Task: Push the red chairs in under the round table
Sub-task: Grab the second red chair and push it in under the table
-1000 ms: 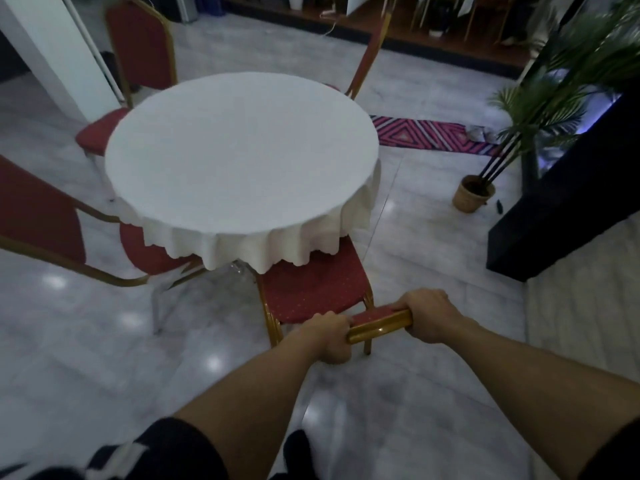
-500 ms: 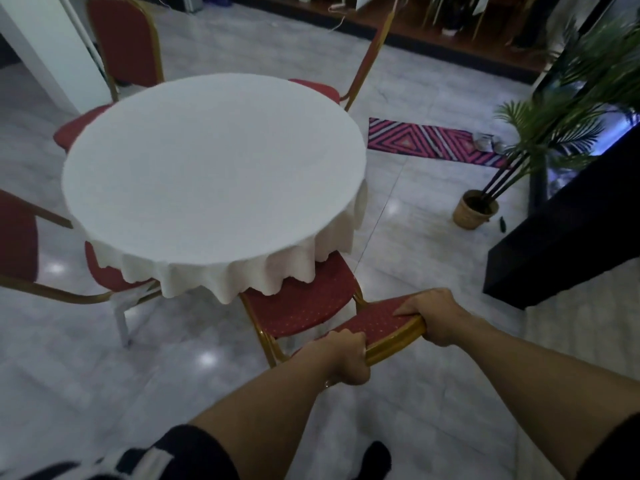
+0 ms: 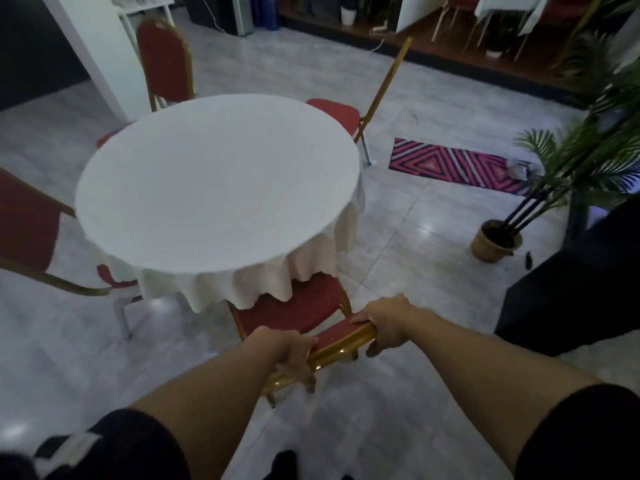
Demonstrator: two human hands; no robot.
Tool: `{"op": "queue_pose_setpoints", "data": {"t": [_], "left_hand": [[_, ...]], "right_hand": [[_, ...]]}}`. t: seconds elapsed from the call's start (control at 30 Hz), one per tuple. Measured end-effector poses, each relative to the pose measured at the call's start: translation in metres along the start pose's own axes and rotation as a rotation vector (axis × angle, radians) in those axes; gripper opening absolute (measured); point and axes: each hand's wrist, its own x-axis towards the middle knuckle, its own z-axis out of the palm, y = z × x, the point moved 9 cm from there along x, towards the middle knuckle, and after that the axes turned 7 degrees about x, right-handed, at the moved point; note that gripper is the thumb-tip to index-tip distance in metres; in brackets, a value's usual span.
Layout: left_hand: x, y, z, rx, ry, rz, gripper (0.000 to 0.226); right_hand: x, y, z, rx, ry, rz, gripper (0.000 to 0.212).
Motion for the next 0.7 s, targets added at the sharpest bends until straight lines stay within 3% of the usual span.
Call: {"op": "queue_pose_setpoints", "data": {"t": [0.1,0.2,0.33,0.43,0.7], "left_hand": [[-0.005,0.009,-0.026,-0.013,-0.089,-0.03,0.106],[-0.01,0.014,-0.078,-0.168,-0.049,-0.07,0.108],[-0.012,0.028,-0.179,-0.083,0.268,0.009,0.074],[-0.017,0.04,-0.248,0.027,0.496,0.002,0.072],[-0.018,0.092,-0.372,0.127,0.679,0.002,0.08]], "right_hand": [[-0.003,0.013,-0.018,0.133,-0.164,0.039,0.087],[-0.01,0.036,-0.069,0.165,-0.088,0.109,0.096],[-0.028,0.083,-0.144,0.285,0.204,0.173,0.089],[-0.04,0.118,-0.179,0.368,0.313,0.246,0.109],[-0.061,0.201,-0.257,0.444,0.452,0.328,0.124]]}}
